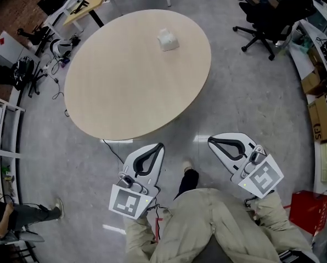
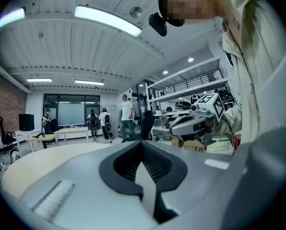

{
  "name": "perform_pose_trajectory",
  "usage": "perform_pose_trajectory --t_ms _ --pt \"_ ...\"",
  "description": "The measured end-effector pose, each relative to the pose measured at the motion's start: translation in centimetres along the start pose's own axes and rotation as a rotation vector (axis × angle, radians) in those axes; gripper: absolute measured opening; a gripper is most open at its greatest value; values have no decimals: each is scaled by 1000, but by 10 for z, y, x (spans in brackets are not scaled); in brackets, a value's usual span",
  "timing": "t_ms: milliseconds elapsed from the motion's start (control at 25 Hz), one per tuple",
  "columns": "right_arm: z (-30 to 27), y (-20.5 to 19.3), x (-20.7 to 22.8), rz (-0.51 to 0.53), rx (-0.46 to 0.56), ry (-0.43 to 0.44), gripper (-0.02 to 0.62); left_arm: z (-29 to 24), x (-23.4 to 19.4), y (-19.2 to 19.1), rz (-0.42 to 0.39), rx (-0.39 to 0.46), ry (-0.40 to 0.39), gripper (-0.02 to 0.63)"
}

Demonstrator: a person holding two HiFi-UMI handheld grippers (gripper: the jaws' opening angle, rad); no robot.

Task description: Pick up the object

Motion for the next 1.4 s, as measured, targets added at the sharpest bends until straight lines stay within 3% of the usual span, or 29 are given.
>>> perform_pose_trajectory --t_ms 440,880,1400 --pt "-52 38 33 35 44 -3 3 -31 -62 5 -23 44 -6 5" --pt "-93 45 60 44 53 -25 3 -52 -103 -12 -26 56 -18 5" --pt "-151 61 124 38 72 38 3 -110 -154 -29 8 31 -8 5"
Point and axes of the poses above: the fingertips, and each gripper's own axes: z backward along the fingers, x to its right, y out of its top, the point moved 2 cm from there along z, backward along the fingers, and after that the axes turned 13 degrees about -z, right-handed, at the moved point
